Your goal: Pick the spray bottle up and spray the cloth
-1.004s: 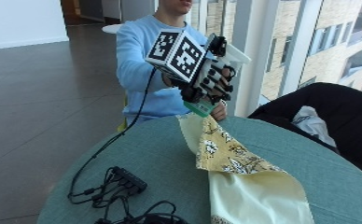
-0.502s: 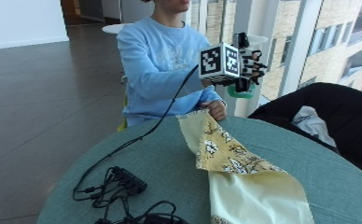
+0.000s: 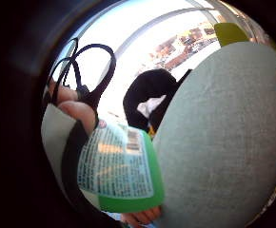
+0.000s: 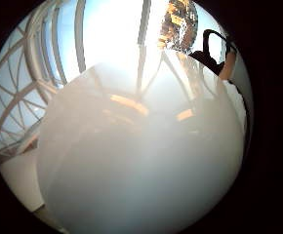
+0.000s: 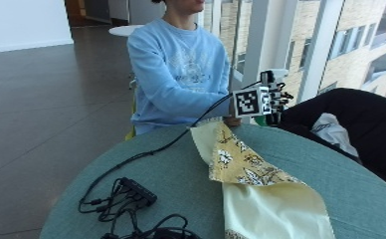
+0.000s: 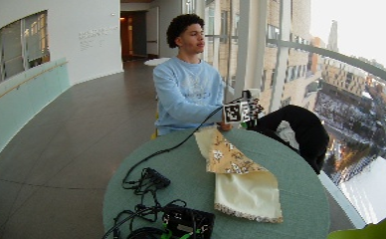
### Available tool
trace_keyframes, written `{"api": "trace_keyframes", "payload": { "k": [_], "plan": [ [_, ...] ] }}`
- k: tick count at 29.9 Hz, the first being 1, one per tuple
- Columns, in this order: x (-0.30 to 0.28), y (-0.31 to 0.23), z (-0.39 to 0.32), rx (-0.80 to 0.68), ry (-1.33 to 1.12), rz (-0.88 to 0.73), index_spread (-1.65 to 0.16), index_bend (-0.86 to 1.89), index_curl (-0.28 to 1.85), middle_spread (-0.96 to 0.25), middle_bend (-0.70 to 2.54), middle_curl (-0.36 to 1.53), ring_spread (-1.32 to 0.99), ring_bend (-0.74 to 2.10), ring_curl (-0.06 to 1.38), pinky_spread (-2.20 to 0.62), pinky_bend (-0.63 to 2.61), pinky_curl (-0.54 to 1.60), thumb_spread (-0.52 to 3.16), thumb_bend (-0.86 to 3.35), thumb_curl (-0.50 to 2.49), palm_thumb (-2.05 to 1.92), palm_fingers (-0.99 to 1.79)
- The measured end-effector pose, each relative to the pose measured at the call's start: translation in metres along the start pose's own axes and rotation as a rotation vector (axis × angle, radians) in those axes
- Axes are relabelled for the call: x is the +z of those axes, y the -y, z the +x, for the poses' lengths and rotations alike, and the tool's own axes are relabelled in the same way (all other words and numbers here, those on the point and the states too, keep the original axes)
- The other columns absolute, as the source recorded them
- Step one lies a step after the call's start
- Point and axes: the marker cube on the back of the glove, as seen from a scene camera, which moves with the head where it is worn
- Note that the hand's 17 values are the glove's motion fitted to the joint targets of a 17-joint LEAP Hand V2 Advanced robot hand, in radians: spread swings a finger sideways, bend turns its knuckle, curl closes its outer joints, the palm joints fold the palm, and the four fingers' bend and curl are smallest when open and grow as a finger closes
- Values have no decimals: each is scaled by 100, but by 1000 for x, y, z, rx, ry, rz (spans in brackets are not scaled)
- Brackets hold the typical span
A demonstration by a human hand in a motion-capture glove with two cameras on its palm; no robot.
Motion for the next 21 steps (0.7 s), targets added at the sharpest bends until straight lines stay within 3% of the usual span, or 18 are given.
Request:
{"api": "trace_keyframes", "payload": {
  "k": [10,21],
  "plan": [
    [38,-22,29,8,-7,-119,-20,19,60,-11,23,46,-10,46,38,-11,36,39,68,-3,71,90,119],
    [40,-22,43,23,10,-97,-20,18,60,-11,21,46,-11,45,39,-11,34,38,71,-3,70,91,119]
  ]
}}
